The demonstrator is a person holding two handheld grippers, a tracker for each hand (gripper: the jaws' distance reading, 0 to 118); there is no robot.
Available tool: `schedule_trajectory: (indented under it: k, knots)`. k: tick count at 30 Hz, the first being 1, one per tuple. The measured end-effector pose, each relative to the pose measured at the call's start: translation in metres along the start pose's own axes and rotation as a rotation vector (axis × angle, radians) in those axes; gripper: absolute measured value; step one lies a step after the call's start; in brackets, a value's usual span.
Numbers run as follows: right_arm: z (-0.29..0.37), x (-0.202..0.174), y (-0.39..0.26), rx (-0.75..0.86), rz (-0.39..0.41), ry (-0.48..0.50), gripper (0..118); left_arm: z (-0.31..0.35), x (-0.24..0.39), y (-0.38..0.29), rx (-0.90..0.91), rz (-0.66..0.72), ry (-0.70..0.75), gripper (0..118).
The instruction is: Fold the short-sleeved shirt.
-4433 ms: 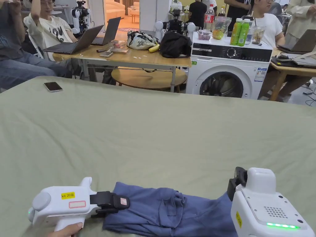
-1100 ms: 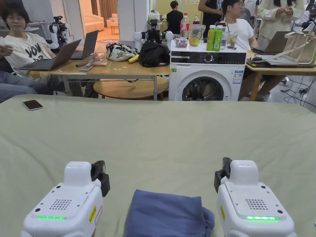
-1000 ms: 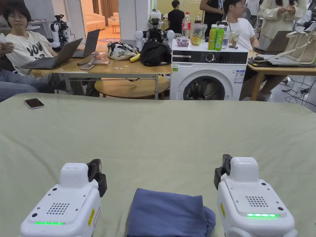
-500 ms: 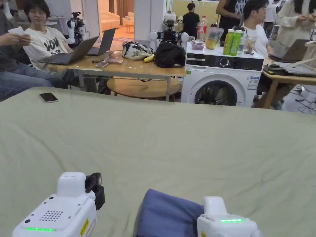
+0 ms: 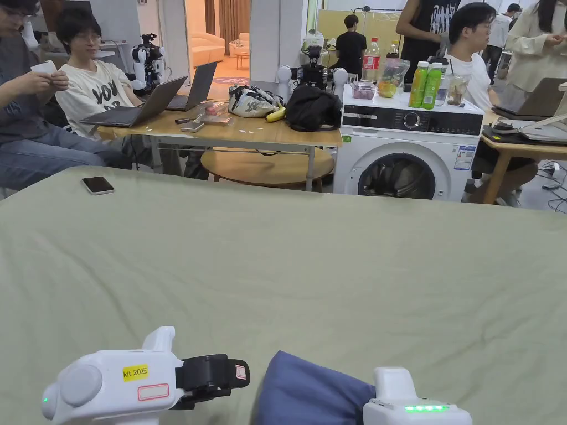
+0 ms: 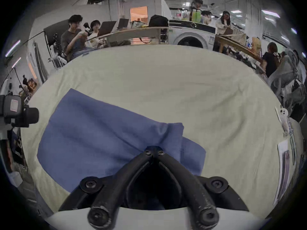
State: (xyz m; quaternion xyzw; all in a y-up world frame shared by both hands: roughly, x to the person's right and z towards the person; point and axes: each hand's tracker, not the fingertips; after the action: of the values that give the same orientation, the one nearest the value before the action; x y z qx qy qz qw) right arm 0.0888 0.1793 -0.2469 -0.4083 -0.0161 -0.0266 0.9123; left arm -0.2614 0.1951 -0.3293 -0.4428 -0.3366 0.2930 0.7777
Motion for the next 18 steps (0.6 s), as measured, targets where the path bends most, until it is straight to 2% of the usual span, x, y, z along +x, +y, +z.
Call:
schedule_trajectory:
  k: [3,12,15,18]
  knots:
    - [0.000,-0.001,0.000,0.000,0.002,-0.003,0,-0.024,-0.012,0.015,-0.109,0.045,-0.037,73]
    - [0.001,-0.002,-0.001,0.008,0.007,-0.008,0,-0.094,-0.010,0.014,-0.329,0.050,-0.170,73]
    - [0.001,-0.003,-0.001,0.009,0.008,-0.009,0,-0.108,-0.010,0.010,-0.333,0.023,-0.154,82]
    - [0.001,-0.002,-0.003,0.015,0.006,-0.010,0,-0.106,-0.020,0.008,-0.294,0.097,-0.206,82]
